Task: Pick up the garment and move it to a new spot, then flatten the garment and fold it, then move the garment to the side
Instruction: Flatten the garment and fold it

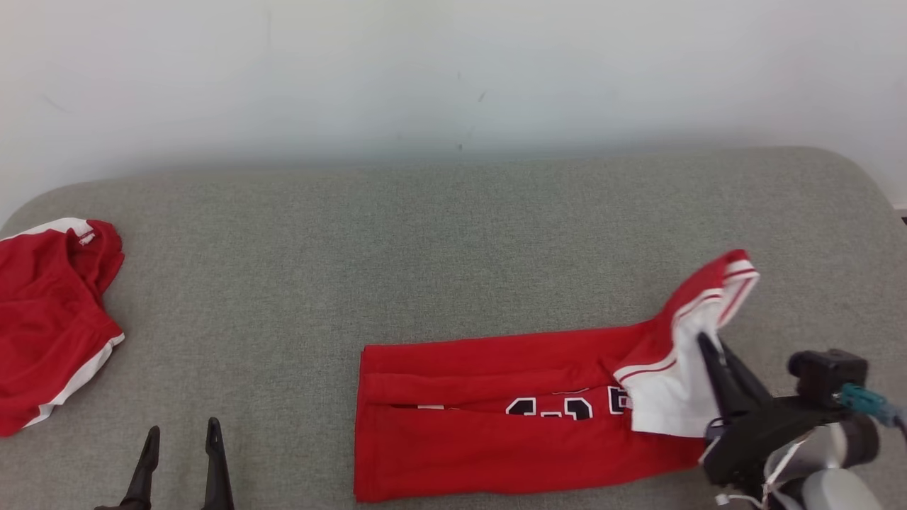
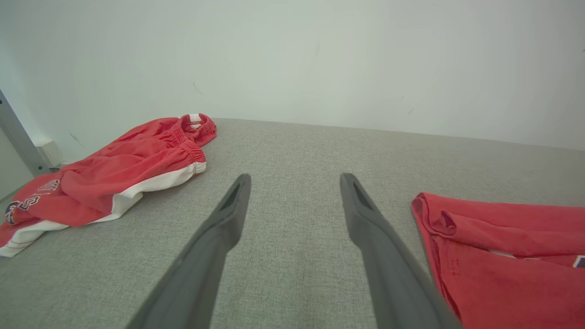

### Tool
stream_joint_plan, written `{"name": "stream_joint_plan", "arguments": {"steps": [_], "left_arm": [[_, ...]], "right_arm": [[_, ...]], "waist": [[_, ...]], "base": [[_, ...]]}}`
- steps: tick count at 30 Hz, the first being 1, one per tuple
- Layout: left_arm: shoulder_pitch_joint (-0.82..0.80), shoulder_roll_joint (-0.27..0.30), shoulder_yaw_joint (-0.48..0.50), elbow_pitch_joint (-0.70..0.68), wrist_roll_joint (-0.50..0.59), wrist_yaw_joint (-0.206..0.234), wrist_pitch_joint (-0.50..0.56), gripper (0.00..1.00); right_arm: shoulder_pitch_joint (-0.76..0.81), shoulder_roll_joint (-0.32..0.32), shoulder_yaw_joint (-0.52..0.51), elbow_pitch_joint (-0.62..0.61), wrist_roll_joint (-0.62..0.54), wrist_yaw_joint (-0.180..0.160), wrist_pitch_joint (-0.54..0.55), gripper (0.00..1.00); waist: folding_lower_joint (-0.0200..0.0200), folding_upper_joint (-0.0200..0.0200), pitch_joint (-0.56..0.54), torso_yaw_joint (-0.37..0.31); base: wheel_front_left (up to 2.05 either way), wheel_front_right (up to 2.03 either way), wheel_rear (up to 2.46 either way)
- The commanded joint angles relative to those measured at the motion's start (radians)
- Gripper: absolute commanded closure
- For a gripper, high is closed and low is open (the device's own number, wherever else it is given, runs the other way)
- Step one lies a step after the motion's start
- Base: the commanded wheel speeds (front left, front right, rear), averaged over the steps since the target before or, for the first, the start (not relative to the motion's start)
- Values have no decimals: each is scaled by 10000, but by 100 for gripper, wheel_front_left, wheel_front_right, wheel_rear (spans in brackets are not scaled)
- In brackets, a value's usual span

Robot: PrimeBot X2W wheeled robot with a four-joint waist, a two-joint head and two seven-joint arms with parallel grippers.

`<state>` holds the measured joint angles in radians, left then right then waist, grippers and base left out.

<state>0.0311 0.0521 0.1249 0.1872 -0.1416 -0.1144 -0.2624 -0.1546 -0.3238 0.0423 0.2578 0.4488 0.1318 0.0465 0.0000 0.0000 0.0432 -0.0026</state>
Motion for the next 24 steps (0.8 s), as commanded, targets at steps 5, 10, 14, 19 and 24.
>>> {"name": "stream_joint_plan", "arguments": {"steps": [5,10,14,19,24], "left_arm": [[-171,-21,-129,93,8,-30,-35,0],[-294,-22,-248,144,-70,-45,-35,0],[-346,-21,-399,205,-143,3,-33,0],[-534,-22,-587,333,-218,20,-33,0],[-675,-21,-848,467,-319,54,-35,0]], "right_arm": [[370,661,765,-1545,-33,-24,572,100],[231,1218,1509,-2073,-150,-24,869,100],[-72,1728,2068,-1850,-251,-24,835,100],[-462,2193,2684,-1166,-252,-24,708,100],[-874,2545,3102,-263,-122,-24,412,100]], "waist": [[0,0,24,101],[0,0,72,369],[0,0,92,675],[0,0,136,1129],[0,0,186,1509]], "base": [[0,0,0],[0,0,0],[0,0,0],[0,0,0],[0,0,0]]}}
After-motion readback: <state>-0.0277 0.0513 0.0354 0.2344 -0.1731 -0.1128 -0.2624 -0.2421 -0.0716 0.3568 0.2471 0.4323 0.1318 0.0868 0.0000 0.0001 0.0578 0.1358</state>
